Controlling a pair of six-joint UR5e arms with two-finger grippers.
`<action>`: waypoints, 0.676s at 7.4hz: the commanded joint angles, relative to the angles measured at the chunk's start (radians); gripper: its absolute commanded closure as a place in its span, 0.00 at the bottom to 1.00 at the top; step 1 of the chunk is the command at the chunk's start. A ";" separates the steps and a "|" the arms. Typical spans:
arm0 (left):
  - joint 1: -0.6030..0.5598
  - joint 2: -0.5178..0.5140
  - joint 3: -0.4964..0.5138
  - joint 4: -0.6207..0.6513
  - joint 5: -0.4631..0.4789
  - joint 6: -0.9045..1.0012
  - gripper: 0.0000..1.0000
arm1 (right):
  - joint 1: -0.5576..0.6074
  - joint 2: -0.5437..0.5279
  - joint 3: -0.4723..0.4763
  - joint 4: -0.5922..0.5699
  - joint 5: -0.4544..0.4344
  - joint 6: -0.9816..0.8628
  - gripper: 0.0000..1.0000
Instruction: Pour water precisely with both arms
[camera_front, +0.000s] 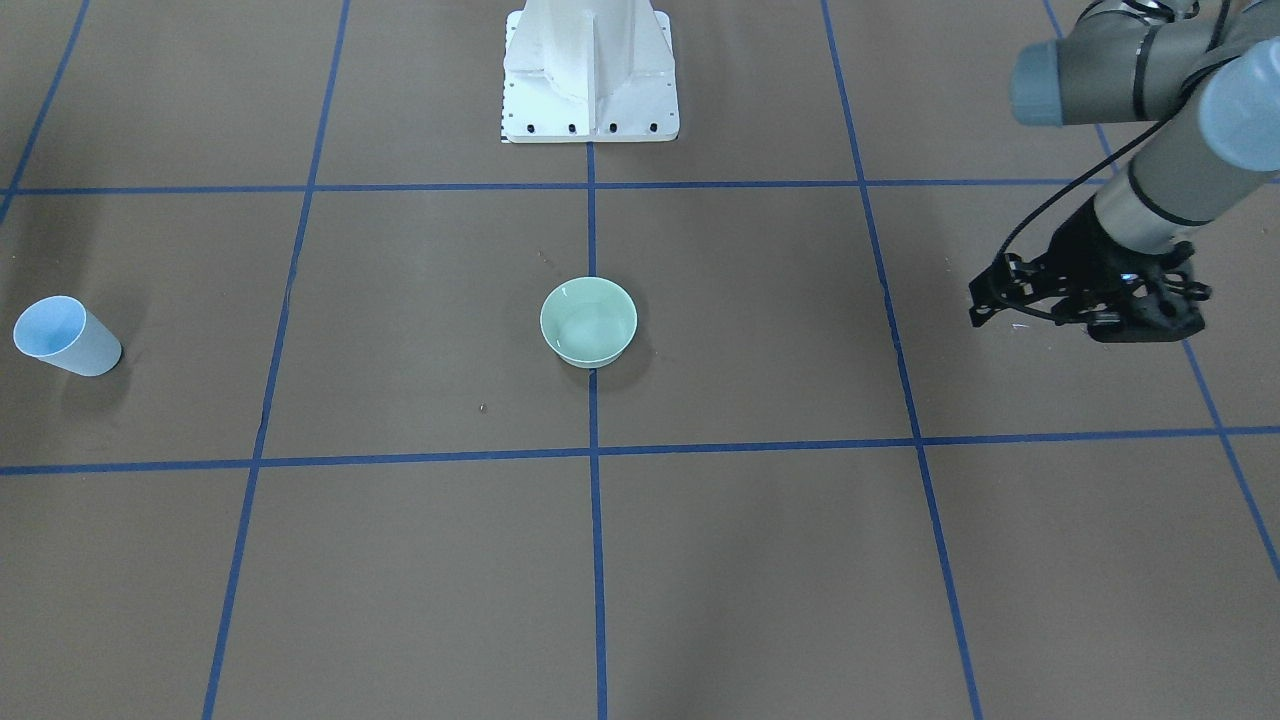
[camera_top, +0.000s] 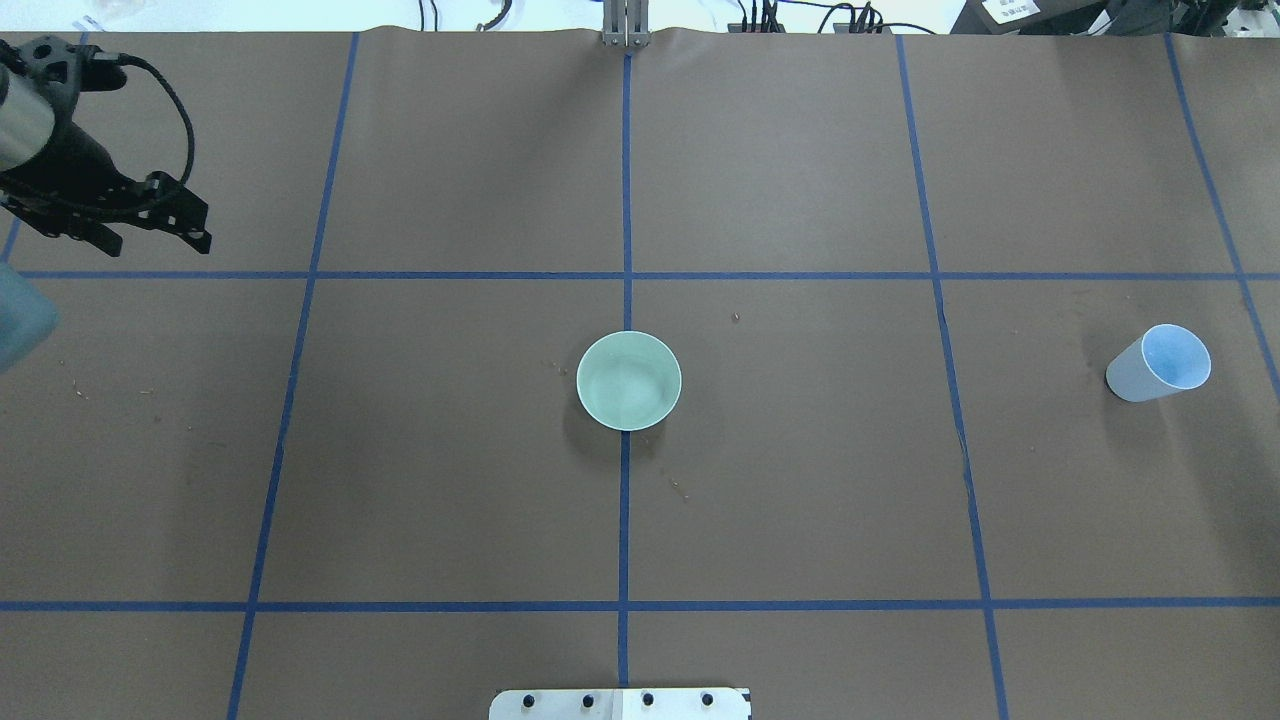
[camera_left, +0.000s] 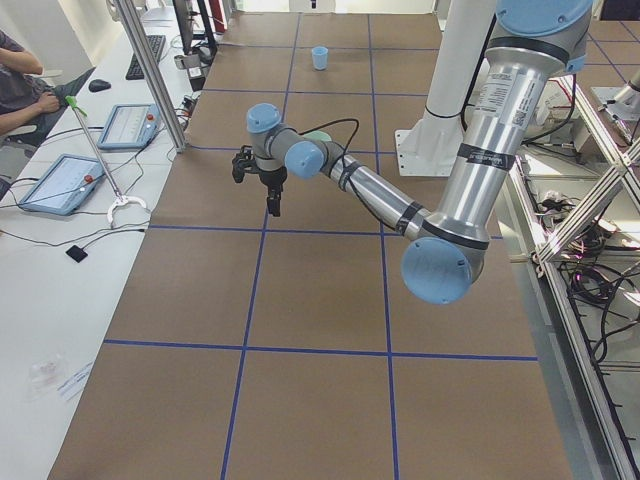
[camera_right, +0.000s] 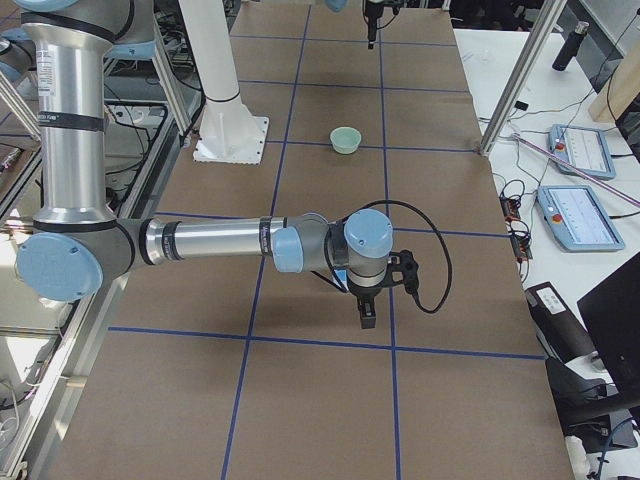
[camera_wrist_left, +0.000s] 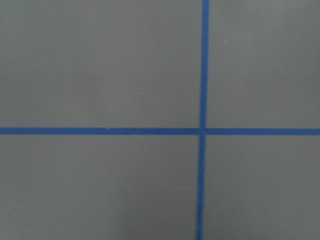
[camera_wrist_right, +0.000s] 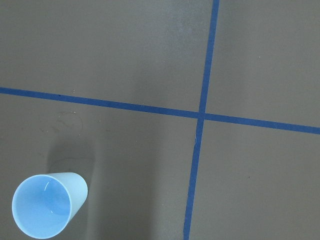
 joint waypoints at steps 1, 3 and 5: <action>0.192 -0.150 -0.001 0.067 0.063 -0.209 0.00 | 0.000 -0.004 0.005 0.002 0.000 0.000 0.00; 0.293 -0.261 0.065 0.060 0.119 -0.318 0.00 | -0.002 -0.006 0.005 0.002 -0.018 0.005 0.00; 0.343 -0.377 0.215 0.057 0.120 -0.320 0.03 | -0.002 -0.012 0.006 0.003 -0.023 0.005 0.00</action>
